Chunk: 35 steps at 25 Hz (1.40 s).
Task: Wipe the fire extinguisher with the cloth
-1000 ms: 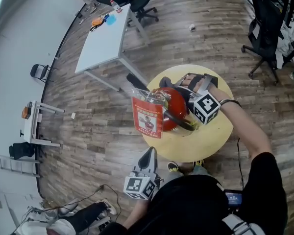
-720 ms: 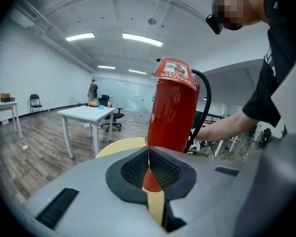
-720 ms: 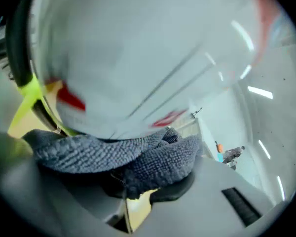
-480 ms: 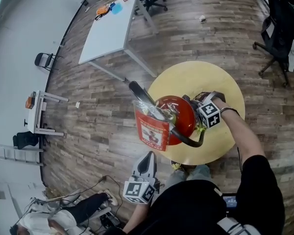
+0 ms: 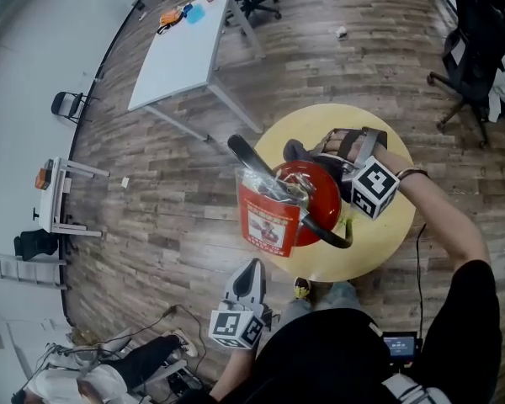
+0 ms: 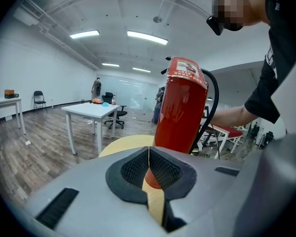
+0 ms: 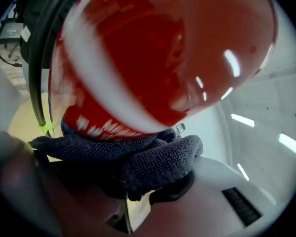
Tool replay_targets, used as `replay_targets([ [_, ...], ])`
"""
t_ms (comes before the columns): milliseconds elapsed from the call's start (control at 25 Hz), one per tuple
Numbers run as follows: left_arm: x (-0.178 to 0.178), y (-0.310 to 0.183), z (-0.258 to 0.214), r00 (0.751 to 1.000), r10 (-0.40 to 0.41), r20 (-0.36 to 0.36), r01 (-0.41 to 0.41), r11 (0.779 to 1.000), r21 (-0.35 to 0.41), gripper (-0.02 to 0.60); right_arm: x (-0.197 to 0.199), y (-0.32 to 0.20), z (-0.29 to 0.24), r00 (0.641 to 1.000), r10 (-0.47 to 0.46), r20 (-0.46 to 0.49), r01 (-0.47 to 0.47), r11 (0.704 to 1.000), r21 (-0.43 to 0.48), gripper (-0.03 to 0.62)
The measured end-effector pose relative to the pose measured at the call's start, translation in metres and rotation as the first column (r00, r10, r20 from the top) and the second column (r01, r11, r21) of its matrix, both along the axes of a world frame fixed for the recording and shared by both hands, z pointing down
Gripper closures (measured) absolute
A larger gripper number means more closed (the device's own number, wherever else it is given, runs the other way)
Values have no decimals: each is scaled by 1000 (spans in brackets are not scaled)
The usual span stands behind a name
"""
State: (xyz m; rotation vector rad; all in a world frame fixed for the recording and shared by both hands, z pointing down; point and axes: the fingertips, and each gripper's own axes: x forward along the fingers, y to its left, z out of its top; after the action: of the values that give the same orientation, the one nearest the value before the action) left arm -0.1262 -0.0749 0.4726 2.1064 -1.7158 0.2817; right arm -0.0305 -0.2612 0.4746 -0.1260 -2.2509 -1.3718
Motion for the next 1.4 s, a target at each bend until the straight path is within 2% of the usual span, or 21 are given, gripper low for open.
replay_targets([
  [120, 6, -3, -1, 999, 47, -15, -47, 999, 18, 557, 4, 1, -81, 996, 29, 85, -40, 990, 138, 525],
  [200, 12, -6, -5, 996, 83, -29, -82, 996, 42, 557, 11, 0, -110, 994, 70, 81, -87, 969, 231, 525],
  [240, 15, -7, -6, 994, 100, -36, -98, 994, 52, 558, 16, -1, -114, 992, 101, 74, -117, 962, 249, 525],
  [360, 19, -6, -11, 987, 150, -48, -147, 987, 72, 558, 35, 3, -98, 971, 230, 64, -238, 954, 181, 525],
  [480, 14, 0, -14, 981, 188, -56, -183, 980, 78, 557, 69, 23, -46, 935, 352, -38, -347, 933, 93, 525],
  [560, 10, 4, -12, 976, 209, -59, -204, 976, 75, 558, 86, 45, 3, 900, 418, -124, -418, 908, 22, 525],
  [600, 8, 6, -9, 974, 221, -60, -216, 974, 71, 557, 91, 57, 29, 875, 460, -150, -469, 883, -28, 525],
  [640, 7, 8, -8, 970, 234, -61, -230, 971, 69, 558, 93, 67, 53, 842, 518, -152, -533, 842, -83, 525],
  [680, 6, 10, -8, 966, 250, -61, -246, 967, 68, 558, 96, 72, 70, 792, 599, -121, -611, 778, -148, 526],
  [720, 5, 13, -9, 962, 265, -62, -261, 963, 71, 558, 99, 73, 78, 717, 694, -67, -688, 688, -231, 531],
  [800, 2, 18, -11, 956, 287, -68, -282, 956, 77, 558, 108, 69, 81, 508, 861, 5, -788, 467, -402, 531],
  [880, -4, 23, -12, 952, 295, -77, -289, 954, 81, 558, 119, 65, 85, 311, 950, -4, -837, 272, -474, 531],
  [920, -8, 25, -13, 952, 296, -80, -290, 953, 85, 558, 126, 64, 92, 231, 973, -30, -857, 189, -480, 531],
  [960, -13, 28, -15, 951, 297, -82, -289, 953, 92, 557, 133, 64, 102, 166, 984, -66, -876, 116, -469, 531],
  [1000, -19, 30, -17, 952, 296, -84, -288, 953, 99, 558, 140, 65, 112, 118, 987, -109, -896, 59, -441, 531],
  [1080, -33, 36, -18, 954, 286, -86, -277, 955, 108, 557, 147, 71, 136, 61, 977, -205, -940, -13, -342, 531],
  [1160, -51, 43, -16, 958, 272, -88, -263, 959, 105, 558, 143, 88, 166, 33, 949, -314, -963, -54, -264, 531],
  [1280, -74, 54, -15, 963, 252, -94, -243, 965, 103, 558, 110, 121, 213, 45, 883, -467, -969, -75, -236, 531],
  [1320, -80, 57, -15, 964, 246, -97, -236, 966, 104, 558, 96, 130, 224, 41, 868, -495, -966, -93, -242, 531],
  [1360, -87, 60, -15, 965, 241, -99, -231, 967, 106, 558, 84, 134, 230, 13, 858, -514, -957, -138, -254, 531],
  [1400, -93, 62, -15, 966, 237, -102, -226, 968, 109, 557, 77, 136, 233, -35, 845, -533, -939, -211, -273, 531],
])
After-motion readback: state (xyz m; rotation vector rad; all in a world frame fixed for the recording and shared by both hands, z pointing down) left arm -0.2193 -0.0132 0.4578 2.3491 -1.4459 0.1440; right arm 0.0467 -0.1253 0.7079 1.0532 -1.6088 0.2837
